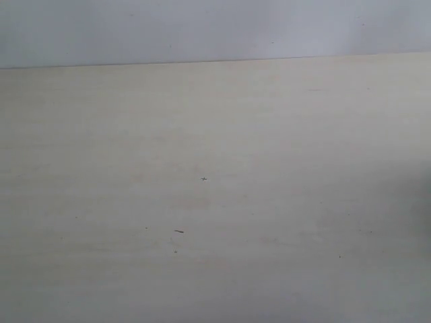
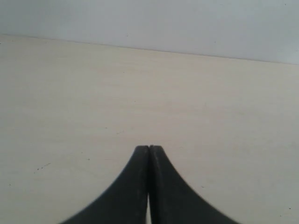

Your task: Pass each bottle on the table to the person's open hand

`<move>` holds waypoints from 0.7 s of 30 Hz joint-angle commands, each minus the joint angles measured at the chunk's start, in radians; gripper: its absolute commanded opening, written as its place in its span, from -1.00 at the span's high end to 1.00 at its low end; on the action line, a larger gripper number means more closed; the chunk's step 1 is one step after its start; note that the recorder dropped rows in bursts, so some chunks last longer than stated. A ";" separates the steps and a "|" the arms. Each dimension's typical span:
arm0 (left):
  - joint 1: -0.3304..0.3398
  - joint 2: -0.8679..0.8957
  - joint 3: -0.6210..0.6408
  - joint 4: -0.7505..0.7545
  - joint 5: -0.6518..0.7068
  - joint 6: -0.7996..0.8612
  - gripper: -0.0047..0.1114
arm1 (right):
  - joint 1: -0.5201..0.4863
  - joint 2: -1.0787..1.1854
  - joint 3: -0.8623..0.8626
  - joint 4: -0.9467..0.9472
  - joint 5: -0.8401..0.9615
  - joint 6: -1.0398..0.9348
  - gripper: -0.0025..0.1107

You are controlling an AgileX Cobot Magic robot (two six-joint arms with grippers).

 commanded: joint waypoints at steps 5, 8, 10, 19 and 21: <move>0.002 -0.004 0.000 -0.005 -0.003 -0.007 0.90 | -0.007 -0.005 0.005 -0.003 -0.001 -0.008 0.96; 0.002 -0.004 0.000 -0.005 -0.003 -0.007 0.90 | -0.007 -0.005 0.005 -0.003 -0.001 -0.008 0.96; 0.002 -0.004 0.000 -0.005 -0.003 -0.007 0.90 | -0.007 -0.005 0.005 -0.003 -0.001 -0.008 0.96; 0.002 -0.004 0.000 -0.005 -0.003 -0.007 0.90 | -0.007 -0.005 0.005 -0.003 -0.011 -0.008 0.96; 0.002 -0.004 0.000 -0.005 -0.003 -0.007 0.90 | -0.007 -0.005 0.005 -0.003 -0.011 -0.008 0.96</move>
